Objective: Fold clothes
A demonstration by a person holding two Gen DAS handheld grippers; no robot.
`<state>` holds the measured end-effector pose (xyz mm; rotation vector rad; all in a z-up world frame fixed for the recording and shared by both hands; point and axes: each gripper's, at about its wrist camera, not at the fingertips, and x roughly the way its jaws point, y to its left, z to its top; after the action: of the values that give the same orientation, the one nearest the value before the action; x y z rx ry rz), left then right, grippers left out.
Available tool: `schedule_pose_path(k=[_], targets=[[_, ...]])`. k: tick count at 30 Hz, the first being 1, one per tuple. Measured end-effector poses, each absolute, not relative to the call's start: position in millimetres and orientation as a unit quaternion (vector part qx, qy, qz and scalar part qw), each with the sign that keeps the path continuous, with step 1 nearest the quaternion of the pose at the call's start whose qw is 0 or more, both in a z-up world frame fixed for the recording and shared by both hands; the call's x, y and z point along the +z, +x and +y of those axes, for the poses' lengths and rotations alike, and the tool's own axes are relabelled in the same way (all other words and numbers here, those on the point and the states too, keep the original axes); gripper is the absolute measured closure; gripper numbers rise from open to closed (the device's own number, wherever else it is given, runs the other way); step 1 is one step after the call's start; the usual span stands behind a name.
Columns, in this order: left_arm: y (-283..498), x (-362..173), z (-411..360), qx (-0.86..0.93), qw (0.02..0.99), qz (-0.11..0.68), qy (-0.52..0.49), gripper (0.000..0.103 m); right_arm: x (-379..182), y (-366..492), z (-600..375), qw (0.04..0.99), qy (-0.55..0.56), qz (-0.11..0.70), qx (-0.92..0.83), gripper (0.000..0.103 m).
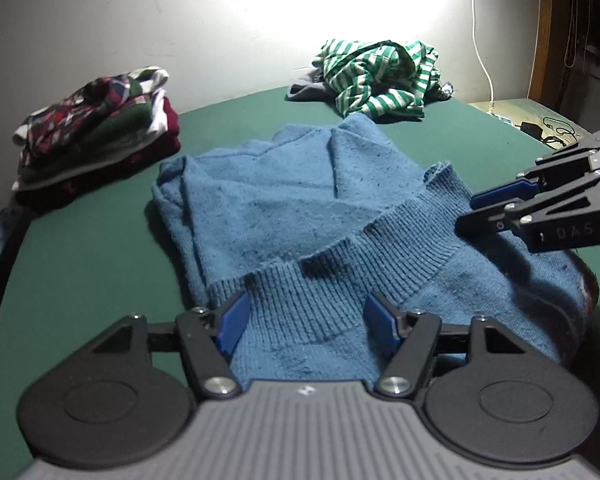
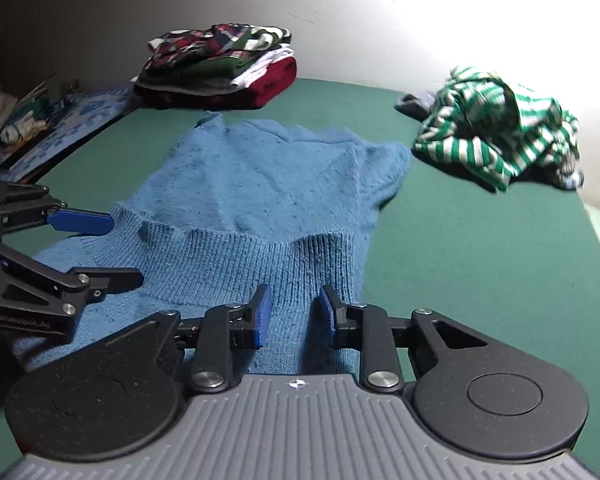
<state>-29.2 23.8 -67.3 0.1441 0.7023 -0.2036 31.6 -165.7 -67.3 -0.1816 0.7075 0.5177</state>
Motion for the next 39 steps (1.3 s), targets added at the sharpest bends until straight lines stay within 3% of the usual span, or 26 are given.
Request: schedule_pose_path(k=[9,13,16,18,19,24,32,39], targets=[[-11.6,-67.9,29.0,-0.127,0.924,0.354,0.075,0.024,-46.8,53.5,-152.2,0.899,-0.084,0.335,0.271,0.076],[-9.9,-71.4,33.2,-0.125,0.927,0.348,0.066,0.019,-61.8,76.8,-151.1,0.888,-0.076,0.371,0.26,0.078],[-14.2,-67.9,33.8,-0.114,0.93,0.345,0.061,0.019,-63.4,77.0,-151.0,0.889,-0.075,0.369,0.261,0.078],[-20.4,-59.8,32.1,-0.103,0.931,0.345,0.063,0.031,-60.4,74.7,-152.9,0.891,-0.069,0.365,0.261,0.078],[-27.6,-52.1,33.1,-0.1,0.933,0.34,0.059,0.032,-54.8,71.1,-155.6,0.893,-0.062,0.361,0.261,0.079],[-72.6,-25.5,37.0,-0.107,0.942,0.318,0.014,0.031,-29.5,33.0,-168.1,0.904,-0.059,0.323,0.275,0.078],[-97.1,-61.1,37.7,-0.103,0.925,0.363,-0.047,0.027,-54.2,5.2,-166.9,0.891,-0.104,0.349,0.27,0.077],[-86.2,-49.8,37.1,-0.113,0.92,0.375,-0.023,0.024,-62.3,5.4,-157.2,0.886,-0.123,0.359,0.268,0.067]])
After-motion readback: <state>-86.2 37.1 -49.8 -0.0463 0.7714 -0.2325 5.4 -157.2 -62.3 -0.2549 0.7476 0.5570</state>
